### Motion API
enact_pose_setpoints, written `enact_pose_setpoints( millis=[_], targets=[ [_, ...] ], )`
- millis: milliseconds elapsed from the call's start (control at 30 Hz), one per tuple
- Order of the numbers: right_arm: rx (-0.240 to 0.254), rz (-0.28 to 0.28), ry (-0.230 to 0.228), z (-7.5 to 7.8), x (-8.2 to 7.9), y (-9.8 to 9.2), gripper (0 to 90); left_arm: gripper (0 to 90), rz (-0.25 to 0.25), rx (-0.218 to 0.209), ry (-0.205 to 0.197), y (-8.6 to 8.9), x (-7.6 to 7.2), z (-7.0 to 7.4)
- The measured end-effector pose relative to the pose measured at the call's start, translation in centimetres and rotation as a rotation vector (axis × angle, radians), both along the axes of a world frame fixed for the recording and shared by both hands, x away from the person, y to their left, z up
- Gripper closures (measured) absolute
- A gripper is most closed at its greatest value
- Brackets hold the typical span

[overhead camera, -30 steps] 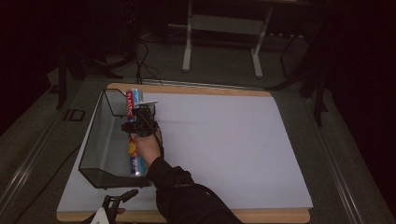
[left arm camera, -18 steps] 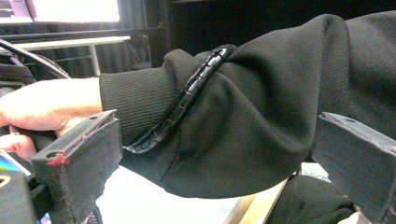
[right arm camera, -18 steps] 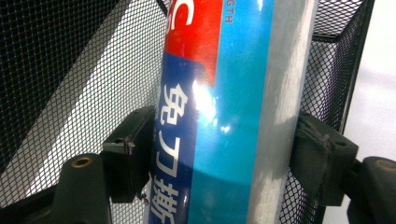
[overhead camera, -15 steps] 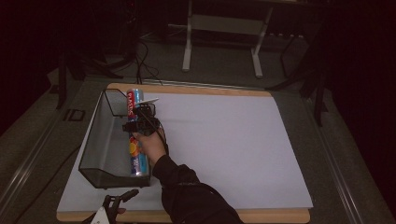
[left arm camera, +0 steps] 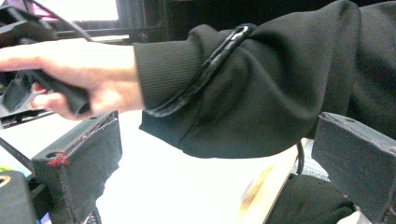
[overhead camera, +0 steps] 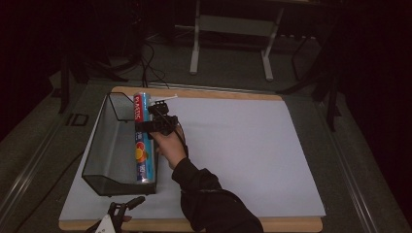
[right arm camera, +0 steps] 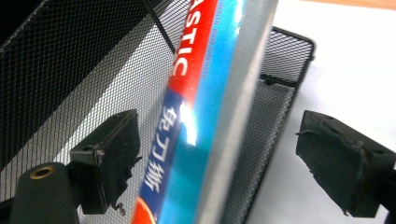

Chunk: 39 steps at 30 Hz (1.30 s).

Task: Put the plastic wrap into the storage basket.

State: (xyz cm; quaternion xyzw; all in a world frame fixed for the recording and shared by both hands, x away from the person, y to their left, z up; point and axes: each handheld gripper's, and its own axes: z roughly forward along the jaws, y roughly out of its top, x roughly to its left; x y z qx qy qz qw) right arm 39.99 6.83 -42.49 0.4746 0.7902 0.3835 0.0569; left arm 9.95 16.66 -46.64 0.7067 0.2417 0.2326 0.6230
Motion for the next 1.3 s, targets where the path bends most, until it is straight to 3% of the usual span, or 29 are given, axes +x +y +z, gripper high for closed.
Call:
enact_pose_setpoints(
  millis=[267,767,933,1133,1300],
  targets=[
    [-0.012,0.066,-0.035,0.7,-1.1,-3.5,13.5,2.6,0.001,0.005,0.003,-0.1,0.0,-0.1],
    [-0.022,0.057,-0.084,-0.2,-3.0,-10.6,13.9,2.6,0.007,0.019,0.011,-0.5,0.2,-0.2],
    [-0.027,0.059,-0.138,-0.8,-4.1,-12.7,13.9,2.6,0.007,0.026,0.013,-0.6,0.3,-0.3],
    [-0.004,0.065,-0.135,-1.5,-5.1,-15.4,15.3,2.6,0.006,0.030,0.015,-0.7,0.3,-0.4],
    [0.006,0.121,-0.125,-2.2,-6.0,-17.5,19.0,2.6,0.006,0.029,0.020,-0.8,0.4,-0.4]
  ],
)
